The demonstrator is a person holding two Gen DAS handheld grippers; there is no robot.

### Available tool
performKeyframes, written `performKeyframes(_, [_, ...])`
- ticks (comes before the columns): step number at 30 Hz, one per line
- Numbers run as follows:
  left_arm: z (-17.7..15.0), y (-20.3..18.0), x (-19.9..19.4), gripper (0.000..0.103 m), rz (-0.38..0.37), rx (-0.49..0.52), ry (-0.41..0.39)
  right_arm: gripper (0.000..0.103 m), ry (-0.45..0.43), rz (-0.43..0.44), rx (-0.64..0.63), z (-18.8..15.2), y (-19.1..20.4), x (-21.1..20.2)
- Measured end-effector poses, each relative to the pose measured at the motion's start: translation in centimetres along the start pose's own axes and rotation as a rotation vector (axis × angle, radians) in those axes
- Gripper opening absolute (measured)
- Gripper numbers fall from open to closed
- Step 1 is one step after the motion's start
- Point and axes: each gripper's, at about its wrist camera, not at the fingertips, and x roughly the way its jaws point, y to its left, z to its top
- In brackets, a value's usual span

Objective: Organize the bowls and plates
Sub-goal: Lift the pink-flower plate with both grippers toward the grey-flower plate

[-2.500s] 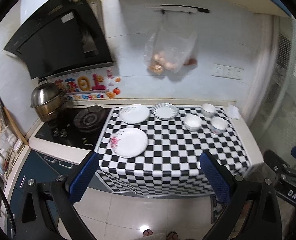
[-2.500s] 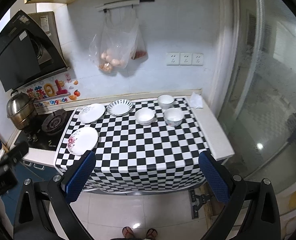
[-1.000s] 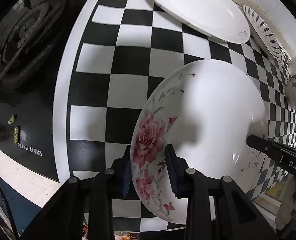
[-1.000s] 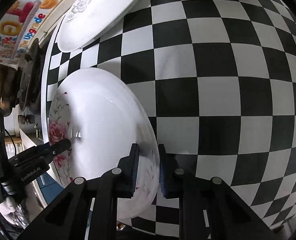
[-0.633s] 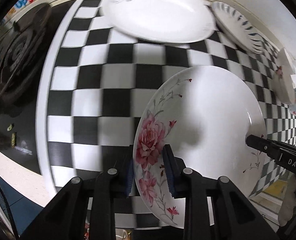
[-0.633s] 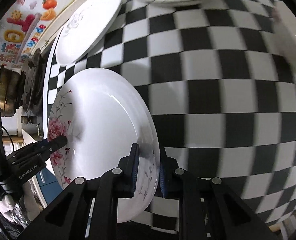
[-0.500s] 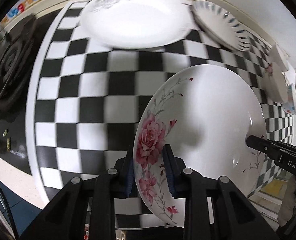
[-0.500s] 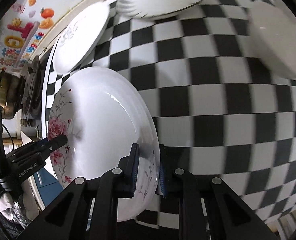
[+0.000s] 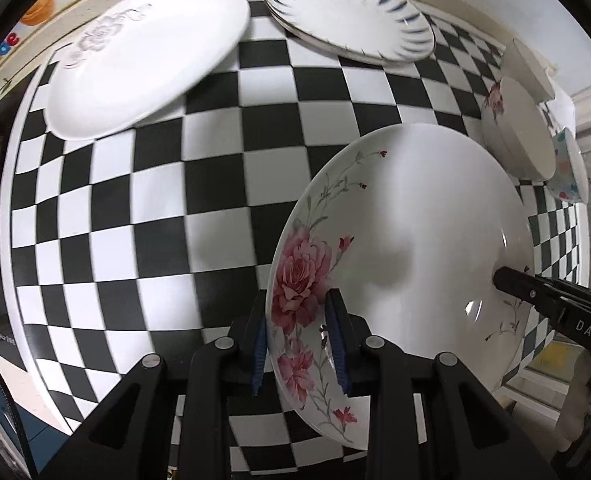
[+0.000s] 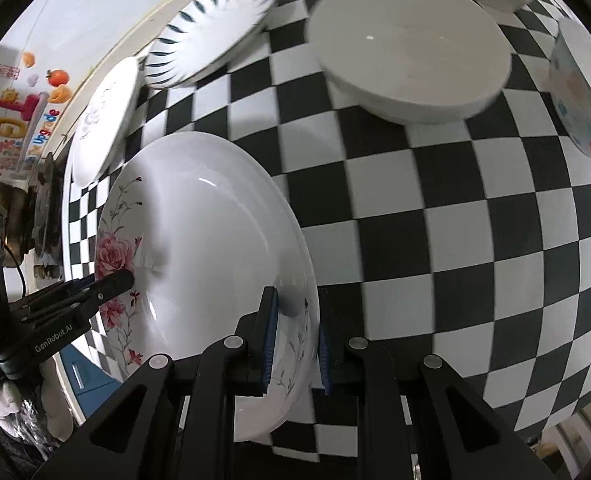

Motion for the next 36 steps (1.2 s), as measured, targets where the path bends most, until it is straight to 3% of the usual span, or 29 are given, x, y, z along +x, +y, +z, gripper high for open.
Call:
performKeyframes(5, [0.2,-0.7,2.1,0.024,0.044,0.009,0.027,0.02,0.024,-0.019,-0.012,-0.1,-1.1,1.3])
performKeyframes(14, [0.5,-1.0,1.8,0.024,0.102,-0.017,0.007,0.019,0.048,0.009,-0.041,0.3,-1.4,2.4])
performKeyframes(20, [0.1,-0.9,1.7,0.024,0.107,-0.111,0.02,0.02,0.074,0.032,-0.032,1.0,-2.1,1.7])
performKeyframes(24, [-1.2,1.6,-1.7,0.025,0.086,-0.218,-0.043,0.03,0.082,0.026,-0.013,0.2,-2.7,-1.5])
performKeyframes(27, [-2.2,4.1,-5.2,0.026,0.052,-0.302,-0.117,0.04,0.062,0.062,-0.06,-0.7,-0.9,-5.0])
performKeyframes(30, [-1.8,7.3,-8.3,0.031,0.056,-0.358,-0.185,0.052,0.075,0.163,-0.127,0.4,3.3,-7.3])
performKeyframes(33, [-0.2,10.6,-9.3,0.031,0.068,-0.405,-0.214,0.057,0.076,0.267,-0.204,3.9,8.7,-7.8])
performKeyframes(36, [1.8,14.8,-9.3,0.031,0.03,-0.471,-0.215,0.056,0.028,0.249,-0.33,9.0,15.2,-7.1])
